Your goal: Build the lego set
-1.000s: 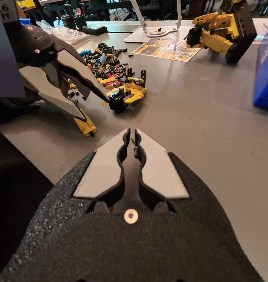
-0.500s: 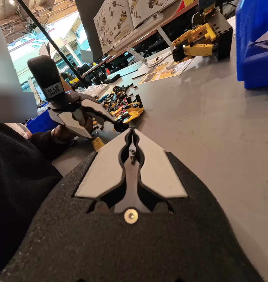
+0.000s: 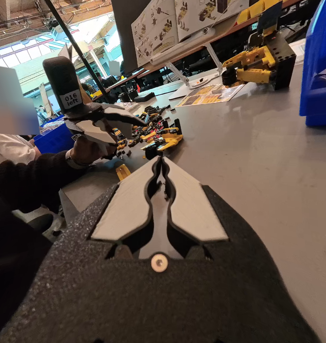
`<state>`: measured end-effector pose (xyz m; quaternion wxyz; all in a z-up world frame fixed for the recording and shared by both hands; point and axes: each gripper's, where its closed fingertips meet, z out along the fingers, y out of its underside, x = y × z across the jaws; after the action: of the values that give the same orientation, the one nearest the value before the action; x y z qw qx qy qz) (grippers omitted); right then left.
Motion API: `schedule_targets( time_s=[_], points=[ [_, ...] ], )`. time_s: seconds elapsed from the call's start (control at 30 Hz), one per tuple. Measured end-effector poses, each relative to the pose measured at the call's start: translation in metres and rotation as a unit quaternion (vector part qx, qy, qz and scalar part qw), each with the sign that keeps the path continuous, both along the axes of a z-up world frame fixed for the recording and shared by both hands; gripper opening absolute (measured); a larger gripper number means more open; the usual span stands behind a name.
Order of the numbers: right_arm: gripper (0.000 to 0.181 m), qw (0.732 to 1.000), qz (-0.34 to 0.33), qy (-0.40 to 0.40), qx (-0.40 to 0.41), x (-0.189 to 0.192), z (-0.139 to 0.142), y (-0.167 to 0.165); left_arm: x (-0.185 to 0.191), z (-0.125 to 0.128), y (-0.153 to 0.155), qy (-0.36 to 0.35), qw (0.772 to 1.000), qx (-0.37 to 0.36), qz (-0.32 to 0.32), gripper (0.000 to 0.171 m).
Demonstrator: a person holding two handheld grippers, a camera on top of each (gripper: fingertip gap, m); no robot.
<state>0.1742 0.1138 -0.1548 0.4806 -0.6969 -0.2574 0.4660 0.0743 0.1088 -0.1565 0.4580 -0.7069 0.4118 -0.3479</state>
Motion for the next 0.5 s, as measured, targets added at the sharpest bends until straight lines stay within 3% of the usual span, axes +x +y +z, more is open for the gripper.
schedule_targets(
  time_s=[0.5],
  points=[
    [0.000, 0.999, 0.001, -0.039, -0.018, -0.005, -0.014, 0.001, -0.001, -0.001, -0.007, 0.017, 0.998, 0.056, -0.013, 0.060]
  ],
)
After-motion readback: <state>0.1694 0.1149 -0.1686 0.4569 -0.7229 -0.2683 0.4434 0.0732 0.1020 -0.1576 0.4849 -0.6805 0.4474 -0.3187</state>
